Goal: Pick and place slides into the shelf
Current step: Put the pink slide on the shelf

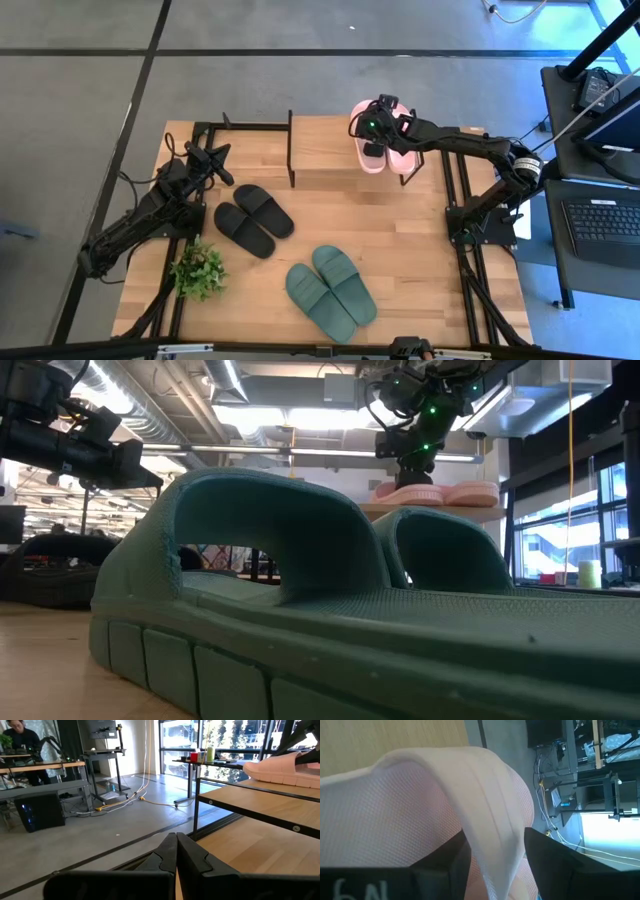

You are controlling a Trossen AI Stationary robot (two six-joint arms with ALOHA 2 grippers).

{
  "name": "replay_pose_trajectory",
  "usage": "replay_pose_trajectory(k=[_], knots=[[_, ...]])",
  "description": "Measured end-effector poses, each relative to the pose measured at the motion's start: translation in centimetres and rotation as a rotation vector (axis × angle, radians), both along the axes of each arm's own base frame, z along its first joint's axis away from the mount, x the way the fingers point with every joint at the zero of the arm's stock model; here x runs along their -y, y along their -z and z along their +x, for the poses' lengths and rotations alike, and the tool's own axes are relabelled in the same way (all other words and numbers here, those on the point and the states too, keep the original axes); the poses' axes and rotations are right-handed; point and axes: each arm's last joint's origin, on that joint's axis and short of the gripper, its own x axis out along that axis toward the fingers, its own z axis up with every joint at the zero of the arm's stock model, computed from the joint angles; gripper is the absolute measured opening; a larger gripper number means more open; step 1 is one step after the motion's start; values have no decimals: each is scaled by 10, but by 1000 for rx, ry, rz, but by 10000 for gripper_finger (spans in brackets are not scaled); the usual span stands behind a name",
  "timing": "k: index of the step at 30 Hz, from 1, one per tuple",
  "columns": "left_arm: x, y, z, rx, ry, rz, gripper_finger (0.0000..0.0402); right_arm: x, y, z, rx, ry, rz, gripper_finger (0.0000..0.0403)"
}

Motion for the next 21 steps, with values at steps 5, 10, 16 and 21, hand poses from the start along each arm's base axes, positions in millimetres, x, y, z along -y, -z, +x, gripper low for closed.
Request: replay_pose_trajectory(k=[5,10,16,21], knots=[[0,0,0,0,0,0,0,1,-1,0,1,23,-32,181],[0,0,0,0,0,0,0,1,-1,0,-9,33,-38,182],[0,0,0,0,0,0,0,0,-1,0,5,22,-23,219],[0,0,0,0,0,0,0,0,-1,0,15,31,-17,252]])
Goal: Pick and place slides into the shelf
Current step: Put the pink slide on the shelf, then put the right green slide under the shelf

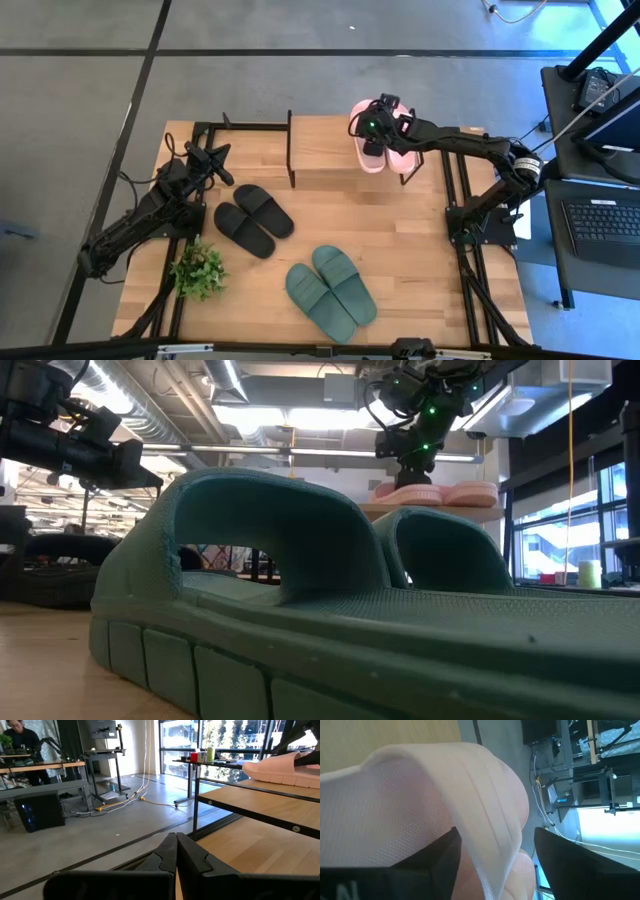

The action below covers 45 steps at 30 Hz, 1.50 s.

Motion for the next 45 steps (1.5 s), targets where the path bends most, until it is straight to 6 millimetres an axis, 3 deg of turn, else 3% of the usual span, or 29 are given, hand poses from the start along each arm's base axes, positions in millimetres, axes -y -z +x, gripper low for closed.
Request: replay_pose_trajectory(k=[13,17,21,27,32,36,40,45], knots=[[0,0,0,0,0,0,0,-3,-22,0,69,-21,145,257],[0,0,0,0,0,0,0,-5,-35,-2,83,22,178,257],[0,0,0,0,0,0,0,-19,-56,-3,102,52,253,257],[0,0,0,0,0,0,0,-62,-92,8,203,-193,532,257],[0,0,0,0,0,0,0,-105,-99,21,195,-423,627,257],[0,0,0,0,0,0,0,-140,-88,25,87,-554,622,257],[0,0,0,0,0,0,0,-177,-63,26,-35,-627,572,257],[0,0,0,0,0,0,0,-219,-30,27,-33,-686,587,257]])
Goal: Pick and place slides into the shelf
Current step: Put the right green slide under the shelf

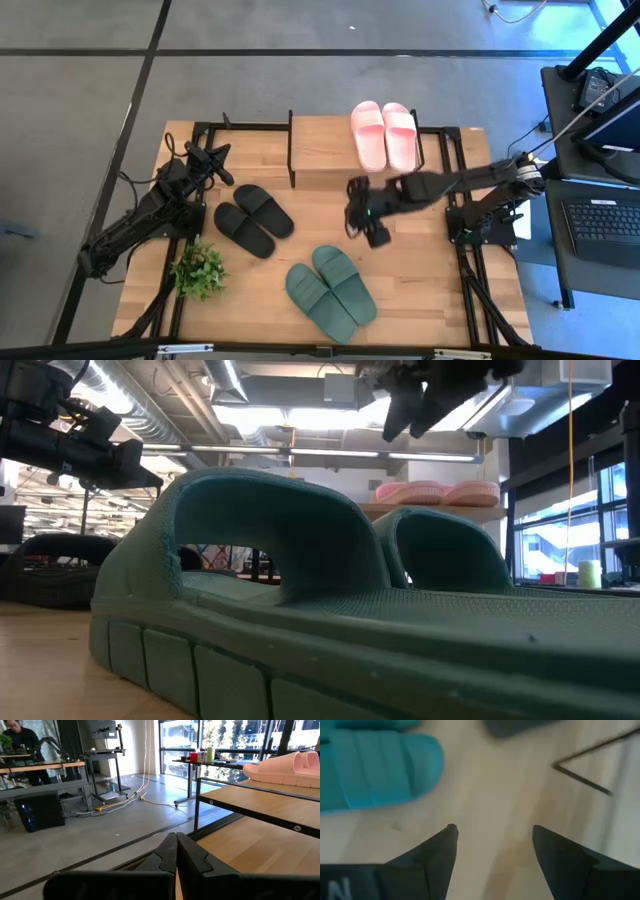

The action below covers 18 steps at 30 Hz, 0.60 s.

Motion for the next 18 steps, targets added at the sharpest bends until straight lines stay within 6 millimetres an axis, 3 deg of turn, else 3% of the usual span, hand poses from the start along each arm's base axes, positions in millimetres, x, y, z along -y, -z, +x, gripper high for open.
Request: replay_pose_trajectory(k=[11,14,18], knots=[[0,0,0,-26,1,18,0,-83,72,-27,65,-115,102,257],[0,0,0,-27,1,19,0,-98,83,-34,131,-128,60,257],[0,0,0,-27,1,18,0,-109,94,-29,207,-108,45,257]])
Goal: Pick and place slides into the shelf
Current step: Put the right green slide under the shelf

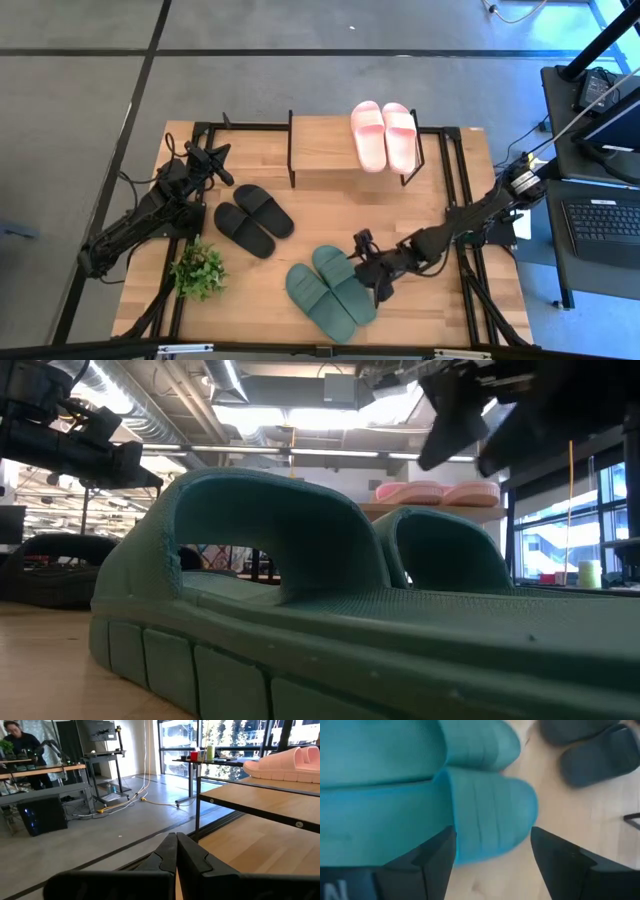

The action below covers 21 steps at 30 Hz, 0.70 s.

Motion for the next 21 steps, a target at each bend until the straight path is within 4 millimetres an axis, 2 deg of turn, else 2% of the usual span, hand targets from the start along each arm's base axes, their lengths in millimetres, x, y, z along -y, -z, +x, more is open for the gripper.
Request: replay_pose_trajectory(k=[6,10,15,21], knots=[[0,0,0,0,0,0,0,-7,34,11,-56,25,-16,257],[0,0,0,0,0,-1,0,-6,51,16,-47,114,-103,257],[0,0,0,1,2,-1,0,-6,50,22,2,176,-164,257],[0,0,0,1,4,-1,0,-6,51,22,8,212,-138,257]])
